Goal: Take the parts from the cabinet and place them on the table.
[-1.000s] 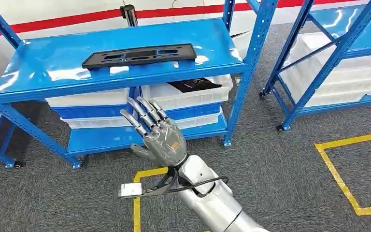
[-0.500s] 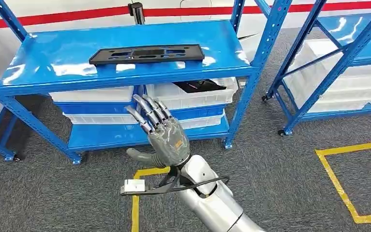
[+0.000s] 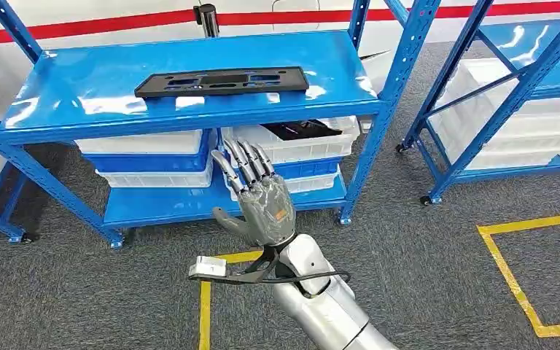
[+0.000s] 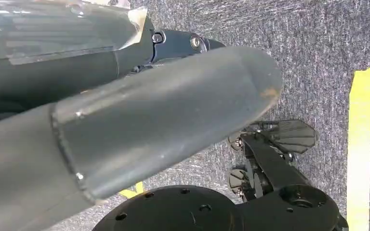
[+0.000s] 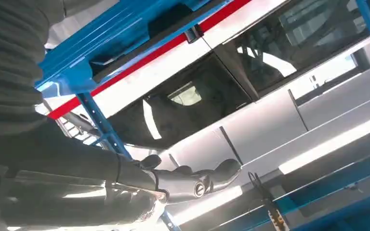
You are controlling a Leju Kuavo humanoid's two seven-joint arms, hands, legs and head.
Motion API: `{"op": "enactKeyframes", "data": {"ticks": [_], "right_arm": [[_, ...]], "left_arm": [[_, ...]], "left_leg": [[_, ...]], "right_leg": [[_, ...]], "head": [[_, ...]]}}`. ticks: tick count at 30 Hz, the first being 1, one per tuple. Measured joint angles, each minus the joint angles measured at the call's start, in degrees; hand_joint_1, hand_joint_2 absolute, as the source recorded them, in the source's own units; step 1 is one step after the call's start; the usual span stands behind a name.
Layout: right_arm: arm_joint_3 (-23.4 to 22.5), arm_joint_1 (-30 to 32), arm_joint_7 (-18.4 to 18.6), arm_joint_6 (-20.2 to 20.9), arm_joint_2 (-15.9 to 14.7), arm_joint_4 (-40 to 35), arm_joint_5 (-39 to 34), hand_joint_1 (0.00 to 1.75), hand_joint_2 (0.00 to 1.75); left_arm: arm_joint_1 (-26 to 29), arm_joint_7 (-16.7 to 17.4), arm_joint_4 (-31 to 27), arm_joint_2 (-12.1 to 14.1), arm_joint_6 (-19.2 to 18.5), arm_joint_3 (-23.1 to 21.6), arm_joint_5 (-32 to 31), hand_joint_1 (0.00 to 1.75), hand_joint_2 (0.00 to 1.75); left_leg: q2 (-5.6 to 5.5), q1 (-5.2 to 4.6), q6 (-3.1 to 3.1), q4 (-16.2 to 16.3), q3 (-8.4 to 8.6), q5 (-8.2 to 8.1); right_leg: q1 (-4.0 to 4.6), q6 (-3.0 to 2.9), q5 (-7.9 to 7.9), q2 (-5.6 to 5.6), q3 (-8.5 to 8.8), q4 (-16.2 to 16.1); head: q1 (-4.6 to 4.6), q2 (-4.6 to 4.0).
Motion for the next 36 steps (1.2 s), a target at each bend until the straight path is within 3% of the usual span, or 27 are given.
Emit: {"op": "enactKeyframes", "data": {"ticks": [2, 8, 10, 11, 12, 13, 14, 15, 16, 17, 18, 20, 21, 23, 24, 25, 26, 27, 28, 29, 30, 31, 34, 35, 36], "right_arm": [[0.0, 0.0, 0.0, 0.0, 0.0, 0.0, 0.1, 0.00, 1.75], [0.0, 0.3, 0.2, 0.1, 0.2, 0.0, 1.0, 0.00, 1.75], [0.0, 0.3, 0.2, 0.3, 0.4, 0.0, 1.0, 0.00, 1.75], [0.0, 0.4, 0.3, 0.4, 0.4, 0.0, 1.1, 0.00, 1.75], [0.0, 0.3, 0.4, 0.5, 0.4, 0.0, 1.1, 0.00, 1.75], [0.0, 0.3, 0.6, 0.5, 0.3, 0.0, 1.2, 0.00, 1.75], [0.0, 0.2, 0.7, 0.5, 0.3, 0.0, 1.2, 0.00, 1.75], [0.0, 0.1, 0.7, 0.6, 0.2, 0.0, 1.2, 0.00, 1.75], [0.0, 0.3, 0.7, 0.6, 0.1, 0.0, 1.3, 0.00, 1.75], [0.0, 0.6, 0.8, 0.6, -0.1, 0.0, 1.3, 0.00, 1.75], [0.0, 0.8, 0.9, 0.7, -0.3, 0.0, 1.5, 0.00, 1.75], [0.0, 0.9, 1.0, 0.9, -0.4, 0.0, 1.7, 0.00, 1.75], [0.0, 0.9, 1.1, 1.0, -0.4, 0.0, 1.9, 0.00, 1.75], [0.0, 0.9, 1.2, 1.3, -0.4, 0.0, 2.1, 0.00, 1.75], [0.0, 0.9, 1.3, 1.5, -0.5, 0.0, 2.1, 0.00, 1.75], [0.0, 1.0, 1.4, 1.7, -0.6, 0.0, 2.2, 0.00, 1.75], [0.0, 1.2, 1.4, 1.9, -0.5, 0.0, 2.2, 0.00, 1.75], [0.0, 1.3, 1.5, 2.0, -0.6, 0.0, 2.2, 0.00, 1.75], [0.0, 1.3, 1.6, 2.0, -0.6, 0.0, 2.2, 0.00, 1.75], [0.0, 1.2, 1.7, 2.0, -0.5, 0.0, 2.2, 0.00, 1.75], [-0.1, 1.1, 1.7, 2.0, -0.5, -0.2, 2.2, 0.00, 1.75], [-0.1, 1.0, 1.7, 2.0, -0.5, -0.2, 2.2, 0.00, 1.75], [0.0, 1.2, 1.7, 2.0, -0.5, -0.2, 2.2, 0.00, 1.75], [-0.1, 1.3, 1.7, 2.0, -0.5, -0.2, 2.2, 0.00, 1.75], [-0.1, 1.3, 1.7, 2.0, -0.5, -0.2, 2.2, 0.00, 1.75]], "left_arm": [[0.0, 0.0, 0.0, 0.0, 0.0, 0.0, 0.0, 0.00, 0.00], [0.0, 0.0, 0.0, 0.0, 0.2, 0.0, -0.2, 0.00, 0.00], [0.0, 0.0, 0.0, 0.1, 0.2, 0.0, -0.2, 0.00, 0.00], [0.0, 0.0, 0.0, 0.1, 0.2, 0.0, -0.2, 0.00, 0.00], [0.0, -0.1, 0.0, 0.0, 0.2, 0.0, -0.4, 0.00, 0.00], [0.0, -0.1, 0.0, -0.1, 0.2, 0.0, -0.4, 0.00, 0.00], [0.0, -0.2, 0.0, -0.2, 0.2, -0.1, -0.4, 0.00, 0.00], [-0.1, -0.2, 0.0, -0.1, 0.2, -0.1, -0.4, 0.00, 0.00], [0.0, -0.3, 0.0, -0.1, 0.2, -0.1, -0.4, 0.00, 0.00], [0.0, -0.3, 0.0, -0.2, 0.2, -0.1, -0.4, 0.00, 0.00], [0.1, -0.3, 0.0, -0.2, 0.2, -0.1, -0.4, 0.00, 0.00], [0.2, -0.3, 0.0, -0.3, 0.2, -0.1, -0.4, 0.00, 0.00], [0.2, -0.3, 0.0, -0.3, 0.2, -0.1, -0.5, 0.00, 0.00], [0.2, -0.5, 0.0, -0.4, 0.2, -0.2, -0.5, 0.00, 0.00], [0.2, -0.6, 0.0, -0.2, 0.3, -0.2, -0.5, 0.00, 0.00], [0.1, -0.8, 0.0, -0.3, 0.3, -0.2, -0.5, 0.00, 0.00], [0.2, -0.9, 0.0, -0.3, 0.3, -0.2, -0.5, 0.00, 0.00], [0.3, -1.0, 0.0, -0.3, 0.4, -0.2, -0.5, 0.00, 0.00], [0.3, -1.1, 0.0, -0.3, 0.5, -0.2, -0.5, 0.00, 0.00], [0.2, -1.1, 0.0, -0.3, 0.5, -0.2, -0.5, 0.00, 0.00], [0.1, -1.1, 0.0, -0.3, 0.6, -0.3, -0.5, 0.00, 0.00], [0.1, -1.2, 0.0, -0.4, 0.6, -0.3, -0.5, 0.00, 0.00], [0.3, -1.2, 0.0, -0.3, 0.7, -0.3, -0.5, 0.00, 0.00], [0.4, -1.2, 0.0, -0.3, 0.7, -0.3, -0.5, 0.00, 0.00], [0.4, -1.2, 0.0, -0.3, 0.7, -0.3, -0.5, 0.00, 0.00]], "left_leg": [[0.00, 0.05, 0.00, 0.0, 0.00, 0.00], [-0.01, -0.04, 0.85, 0.3, -0.15, -0.39], [-0.01, -0.14, 1.42, 0.0, -0.28, -0.44], [-0.07, -0.14, 1.99, -0.7, -0.26, -0.55], [-0.33, 0.14, 2.73, -1.5, 0.58, -0.38], [-0.24, 0.40, 2.77, -2.3, 2.05, -0.10], [-0.35, 0.42, 2.97, -2.5, 2.46, 0.13], [-0.41, 0.51, 3.07, -2.5, 2.47, 0.19], [-0.50, 0.52, 3.07, -2.5, 2.47, 0.18], [-0.61, 0.54, 2.99, -2.5, 2.45, 0.11], [-0.75, 0.61, 2.77, -2.4, 2.53, -0.03], [-0.88, 0.91, 2.41, -2.4, 2.77, -0.26], [-1.11, 1.25, 1.95, -2.2, 3.07, -0.56], [-1.47, 2.05, 0.54, -1.5, 3.67, -1.57], [-1.62, 1.95, -0.26, -0.9, 3.73, -2.12], [-1.65, 1.84, -0.73, -1.0, 3.25, -2.40], [-1.66, 1.84, -1.04, -1.0, 3.18, -2.57], [-1.68, 1.98, -1.29, -0.6, 3.51, -2.56], [-1.57, 2.11, -1.40, -0.9, 3.91, -2.69], [-1.19, 2.40, -1.66, -0.4, 3.67, -2.89], [-0.50, 2.38, -1.72, 2.3, 2.56, -3.11], [-0.33, 2.28, -1.76, 6.1, 0.30, -4.00], [-0.34, 2.18, -1.74, 16.5, -7.98, -8.23], [-0.34, 2.06, -1.40, 16.3, -9.09, -7.65], [-0.35, 1.78, -0.84, 14.1, -9.02, -5.64]], "right_leg": [[0.04, 0.00, 0.00, -0.01, 0.00, 0.0], [-0.22, 0.16, 0.08, -0.03, 0.01, -0.1], [-0.25, 0.74, 0.32, -0.04, 0.37, -0.4], [0.01, 1.70, 1.16, -0.05, 0.51, 0.5], [0.11, 1.93, 1.22, -0.08, 0.70, 0.7], [-0.05, 1.50, 0.29, 0.07, 0.17, 1.5], [-0.11, 1.41, -0.89, 0.35, -0.53, 3.3], [-0.26, 0.86, -3.04, 0.61, -2.73, 7.7], [-0.49, 0.99, -4.91, 0.76, -5.14, 12.1], [-0.80, 1.71, -6.23, 0.80, -7.53, 16.1], [-1.18, 2.51, -6.37, 0.79, -8.76, 17.7], [-1.59, 2.86, -5.44, 0.78, -8.53, 16.3], [-1.96, 3.61, -3.52, 0.77, -7.12, 12.7], [-3.11, 6.35, 2.10, 0.78, -2.53, 1.9], [-2.66, 5.76, 0.21, 1.06, -2.43, 0.5], [-2.32, 3.72, -1.09, 0.87, -2.24, 0.8], [-2.30, 3.37, 0.54, 0.94, -1.94, 0.9], [-2.43, 2.58, 0.40, 0.88, -2.05, 0.9], [-2.42, 2.39, 0.39, 0.95, -1.62, 1.0], [-2.61, 1.83, 0.22, 0.96, -0.84, 0.8], [-2.52, 1.62, 0.05, 0.95, -0.41, 0.7], [-2.37, 1.20, -0.24, 0.89, -0.12, 0.7], [-1.55, 0.09, -1.38, 0.98, 0.83, 0.7], [-1.30, 0.01, -1.84, 1.16, 1.43, 0.7], [-1.08, 0.00, -2.37, 1.27, 2.17, 0.7]], "head": [[0.00, 0.00], [0.00, 0.00], [0.00, 0.00], [0.00, 0.00], [0.00, 0.00], [0.13, 0.00], [0.04, -0.02], [0.18, 0.00], [0.13, 0.00], [0.15, 0.00], [0.13, -0.02], [0.13, 0.00], [0.13, -0.02], [0.22, -0.02], [0.33, -0.02], [0.33, 0.00], [0.22, 0.00], [0.20, 0.00], [0.04, 0.00], [0.11, 0.00], [-0.04, 0.00], [-0.11, 0.00], [-0.13, 0.00], [-0.13, 0.00], [-0.13, 0.00]]}}
